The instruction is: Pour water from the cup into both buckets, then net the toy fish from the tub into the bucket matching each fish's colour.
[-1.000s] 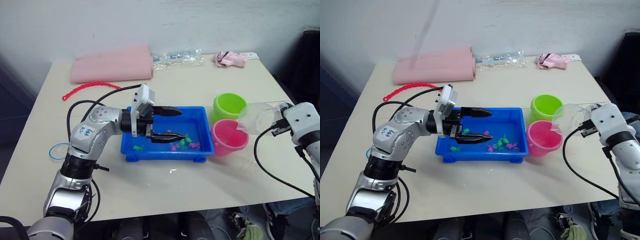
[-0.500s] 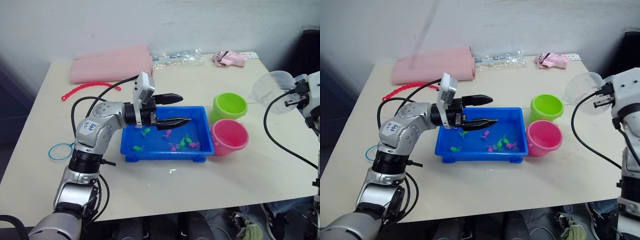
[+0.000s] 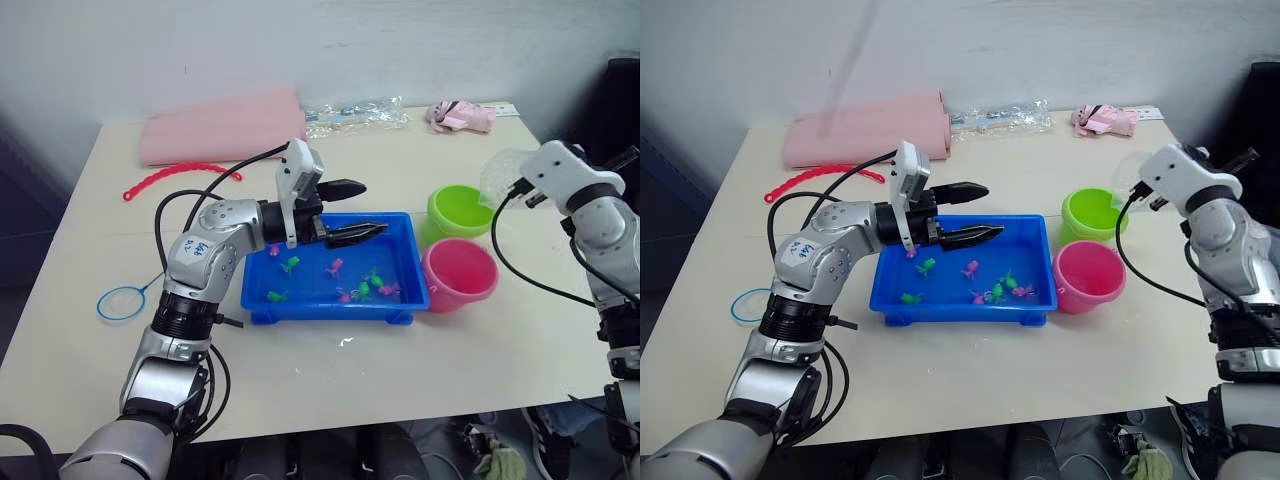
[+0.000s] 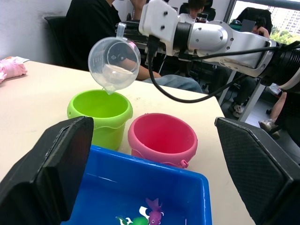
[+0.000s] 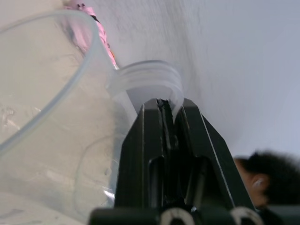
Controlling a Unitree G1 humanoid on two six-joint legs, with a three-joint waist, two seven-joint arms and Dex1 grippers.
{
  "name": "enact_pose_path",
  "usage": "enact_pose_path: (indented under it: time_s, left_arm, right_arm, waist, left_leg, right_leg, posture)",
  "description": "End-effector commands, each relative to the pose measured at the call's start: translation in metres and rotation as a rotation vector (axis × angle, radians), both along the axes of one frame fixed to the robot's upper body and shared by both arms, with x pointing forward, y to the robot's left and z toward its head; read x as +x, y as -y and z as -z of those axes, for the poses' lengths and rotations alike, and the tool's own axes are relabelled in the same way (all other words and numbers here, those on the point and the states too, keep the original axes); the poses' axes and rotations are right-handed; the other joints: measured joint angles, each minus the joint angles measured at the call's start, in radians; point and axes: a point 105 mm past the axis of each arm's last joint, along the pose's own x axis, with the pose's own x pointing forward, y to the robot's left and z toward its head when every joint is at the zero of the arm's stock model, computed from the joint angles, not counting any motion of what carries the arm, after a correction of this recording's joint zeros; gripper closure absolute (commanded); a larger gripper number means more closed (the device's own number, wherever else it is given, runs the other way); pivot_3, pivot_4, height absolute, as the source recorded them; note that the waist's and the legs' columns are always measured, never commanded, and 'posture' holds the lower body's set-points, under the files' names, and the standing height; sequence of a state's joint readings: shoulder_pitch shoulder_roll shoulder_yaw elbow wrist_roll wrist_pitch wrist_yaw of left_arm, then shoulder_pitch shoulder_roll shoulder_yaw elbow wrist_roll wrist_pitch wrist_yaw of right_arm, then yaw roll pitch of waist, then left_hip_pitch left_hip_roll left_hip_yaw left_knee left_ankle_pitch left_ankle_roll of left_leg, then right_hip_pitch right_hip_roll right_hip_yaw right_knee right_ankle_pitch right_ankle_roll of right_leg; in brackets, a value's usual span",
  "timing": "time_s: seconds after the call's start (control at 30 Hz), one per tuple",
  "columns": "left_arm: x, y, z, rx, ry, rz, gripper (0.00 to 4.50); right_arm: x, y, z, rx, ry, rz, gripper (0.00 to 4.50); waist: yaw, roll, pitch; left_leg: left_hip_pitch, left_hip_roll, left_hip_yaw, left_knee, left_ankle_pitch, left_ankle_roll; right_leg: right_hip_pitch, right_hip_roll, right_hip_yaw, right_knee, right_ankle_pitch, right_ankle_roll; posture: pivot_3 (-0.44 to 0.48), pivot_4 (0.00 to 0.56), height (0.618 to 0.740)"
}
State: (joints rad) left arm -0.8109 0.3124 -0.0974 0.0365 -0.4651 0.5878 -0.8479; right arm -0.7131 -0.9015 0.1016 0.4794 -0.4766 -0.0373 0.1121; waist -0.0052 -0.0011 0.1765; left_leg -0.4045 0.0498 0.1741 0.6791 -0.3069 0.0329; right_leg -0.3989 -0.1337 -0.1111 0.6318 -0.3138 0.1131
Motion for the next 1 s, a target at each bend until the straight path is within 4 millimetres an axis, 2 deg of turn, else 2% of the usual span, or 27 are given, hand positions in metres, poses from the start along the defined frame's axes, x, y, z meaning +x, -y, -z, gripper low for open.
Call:
enact_pose_path:
  time_s: [0.03, 0.13, 0.27, 0.43, 0.67, 0.77, 0.9, 1.0]
  left_arm:
    - [-0.011, 0.004, -0.01, -0.017, 0.053, 0.033, 0.0]
    - [-0.011, 0.004, -0.011, -0.019, 0.052, 0.032, 0.0]
    - [-0.011, 0.004, -0.01, -0.02, 0.05, 0.032, 0.0]
    - [-0.013, 0.005, -0.009, -0.022, 0.047, 0.041, 0.0]
    - [-0.012, 0.006, -0.009, -0.027, 0.048, 0.041, 0.0]
    - [-0.012, 0.006, -0.009, -0.027, 0.048, 0.041, 0.0]
    - [-0.012, 0.005, -0.008, -0.023, 0.049, 0.046, 0.0]
    - [-0.013, 0.004, -0.008, -0.02, 0.051, 0.048, 0.0]
  right_arm:
    - [-0.004, -0.013, -0.03, -0.267, 0.103, -0.044, 4.33]
    - [-0.004, -0.019, -0.03, -0.384, 0.111, -0.068, 4.33]
    - [-0.004, -0.022, -0.031, -0.432, 0.123, -0.084, 4.33]
    - [-0.004, -0.034, -0.034, -0.571, 0.137, -0.128, 4.33]
    - [-0.005, -0.043, -0.041, -0.621, 0.174, -0.161, 4.33]
    - [-0.004, -0.042, -0.042, -0.592, 0.179, -0.161, 4.33]
    - [-0.004, -0.025, -0.041, -0.333, 0.171, -0.13, 4.33]
    - [-0.009, -0.005, -0.038, -0.038, 0.169, -0.094, 4.33]
  waist:
    - [-0.003, 0.0, 0.0]
    - [-0.006, 0.0, 0.0]
    - [-0.008, 0.0, 0.0]
    - [-0.01, 0.0, 0.0]
    - [-0.016, 0.0, 0.0]
    - [-0.02, 0.0, 0.0]
    - [-0.022, 0.0, 0.0]
    - [-0.019, 0.0, 0.0]
  left_leg:
    - [0.0, 0.0, 0.0, 0.0, 0.0, 0.0]
    - [0.0, 0.001, 0.0, 0.0, 0.0, 0.0]
    - [0.0, 0.001, 0.0, 0.001, 0.0, 0.0]
    - [0.0, 0.001, 0.0, 0.0, 0.0, 0.0]
    - [0.0, 0.002, 0.0, 0.0, 0.0, 0.0]
    - [0.0, 0.002, 0.0, 0.0, 0.0, 0.0]
    - [0.0, 0.001, 0.0, 0.0, 0.0, 0.0]
    - [0.0, 0.001, 0.0, 0.0, 0.0, 0.0]
  right_leg:
    - [0.0, 0.0, 0.0, 0.0, 0.0, 0.0]
    - [-0.001, 0.0, 0.0, 0.0, 0.0, 0.0]
    - [0.0, 0.001, 0.0, 0.001, 0.0, 0.0]
    - [0.0, 0.001, 0.0, 0.001, 0.0, 0.0]
    - [0.0, 0.001, 0.0, 0.001, 0.0, 0.0]
    - [0.0, 0.001, 0.0, 0.0, 0.0, 0.0]
    - [0.0, 0.001, 0.0, 0.0, 0.0, 0.0]
    - [0.0, 0.001, 0.0, 0.0, 0.0, 0.0]
  posture:
    - [0.0, 0.15, 0.738]
    - [0.0, 0.15, 0.738]
    - [0.0, 0.15, 0.738]
    - [0.0, 0.15, 0.738]
    - [0.0, 0.15, 0.738]
    - [0.0, 0.15, 0.738]
    - [0.0, 0.15, 0.738]
    - [0.0, 0.15, 0.738]
